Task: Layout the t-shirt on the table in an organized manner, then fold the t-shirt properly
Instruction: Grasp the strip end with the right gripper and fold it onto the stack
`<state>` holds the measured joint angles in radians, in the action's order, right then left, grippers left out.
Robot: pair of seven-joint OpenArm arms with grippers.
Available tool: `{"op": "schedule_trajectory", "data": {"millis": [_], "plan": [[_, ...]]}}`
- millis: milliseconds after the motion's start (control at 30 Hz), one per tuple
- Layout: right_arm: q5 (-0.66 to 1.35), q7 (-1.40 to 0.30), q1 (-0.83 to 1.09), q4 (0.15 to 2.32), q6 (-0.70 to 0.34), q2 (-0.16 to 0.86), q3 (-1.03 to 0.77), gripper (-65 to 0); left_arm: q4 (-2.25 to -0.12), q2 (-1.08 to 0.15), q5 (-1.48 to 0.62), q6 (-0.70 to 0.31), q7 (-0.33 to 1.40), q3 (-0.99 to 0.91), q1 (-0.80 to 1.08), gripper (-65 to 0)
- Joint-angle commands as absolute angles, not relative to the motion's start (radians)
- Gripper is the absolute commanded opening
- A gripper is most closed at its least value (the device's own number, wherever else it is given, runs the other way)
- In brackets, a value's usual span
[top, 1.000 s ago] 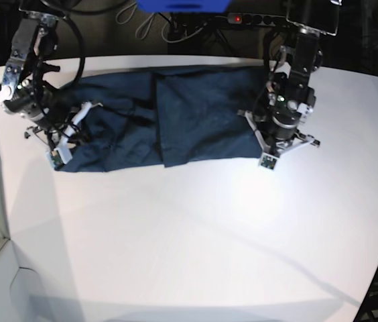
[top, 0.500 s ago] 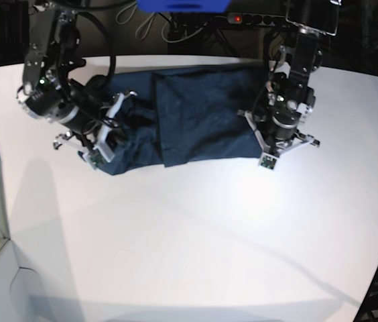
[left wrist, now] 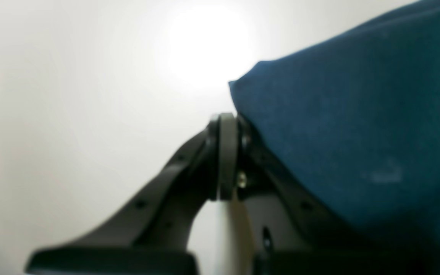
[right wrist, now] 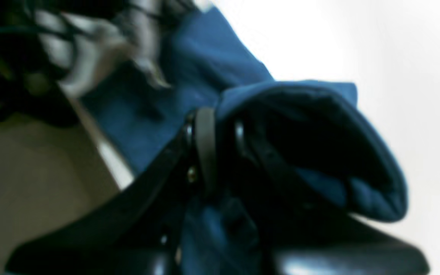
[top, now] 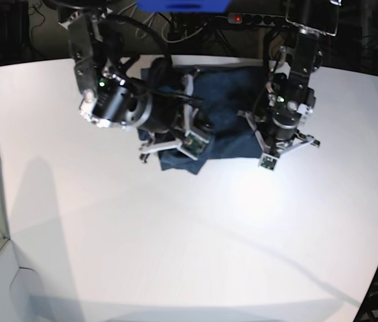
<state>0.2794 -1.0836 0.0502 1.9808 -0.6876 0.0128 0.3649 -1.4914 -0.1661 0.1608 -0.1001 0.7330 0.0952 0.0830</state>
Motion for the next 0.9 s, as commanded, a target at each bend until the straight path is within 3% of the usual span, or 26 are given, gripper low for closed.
{"op": "schedule_trajectory", "data": {"millis": [0, 500, 867], "plan": [[0.291, -1.061, 0.03, 1.977, -0.698, 0.005, 0.369, -65.0, -1.475, -0.17, 0.142, -0.12, 0.826, 0.097, 0.099, -64.6], [0.291, -1.059, -0.018, 1.923, -0.698, -0.008, 0.371, -65.0, -1.701, -0.177, 0.142, -0.12, 0.839, -0.064, 0.17, -64.6], [0.292, -1.063, -0.031, 1.925, -0.698, -0.07, 0.378, -65.0, -1.67, -0.17, 0.142, -0.122, 0.839, -0.088, 0.309, -64.6]]}}
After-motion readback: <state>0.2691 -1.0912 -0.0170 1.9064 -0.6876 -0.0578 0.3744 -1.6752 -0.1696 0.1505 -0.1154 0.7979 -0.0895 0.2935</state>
